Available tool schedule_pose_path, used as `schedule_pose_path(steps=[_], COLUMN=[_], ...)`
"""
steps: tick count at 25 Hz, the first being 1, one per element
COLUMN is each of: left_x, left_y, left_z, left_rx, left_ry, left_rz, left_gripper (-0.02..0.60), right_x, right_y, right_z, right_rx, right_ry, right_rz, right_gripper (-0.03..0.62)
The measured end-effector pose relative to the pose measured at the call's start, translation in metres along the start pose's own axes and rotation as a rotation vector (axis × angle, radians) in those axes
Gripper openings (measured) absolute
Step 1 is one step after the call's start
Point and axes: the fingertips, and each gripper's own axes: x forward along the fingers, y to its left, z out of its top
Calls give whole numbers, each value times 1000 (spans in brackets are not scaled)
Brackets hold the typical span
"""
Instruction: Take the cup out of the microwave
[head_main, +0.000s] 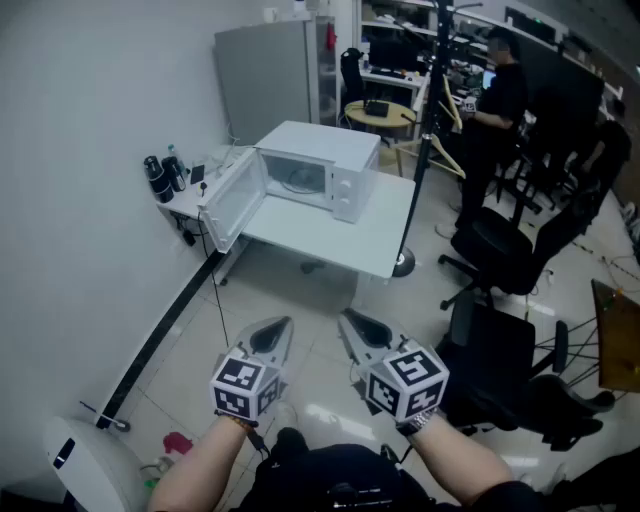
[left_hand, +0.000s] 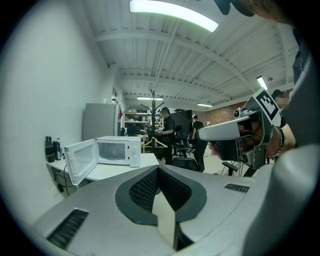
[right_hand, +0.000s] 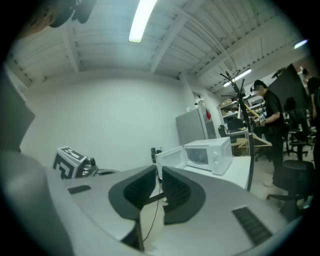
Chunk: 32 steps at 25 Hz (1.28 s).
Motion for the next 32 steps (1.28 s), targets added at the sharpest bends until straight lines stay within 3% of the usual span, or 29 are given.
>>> schedule_pose_path(steps=[16, 32], left_x=[66, 114], left_y=[168, 243], left_z=[32, 52], left_rx=[-13, 25], left_ry=[-15, -4], left_rz=[-83, -150], left_gripper=[-5, -5], right_x=[186, 288], right_y=[-14, -48], right_z=[18, 33], right_rx=[7, 21], right_ry=[42, 26], right_rz=[-87, -165], right_gripper=[75, 95])
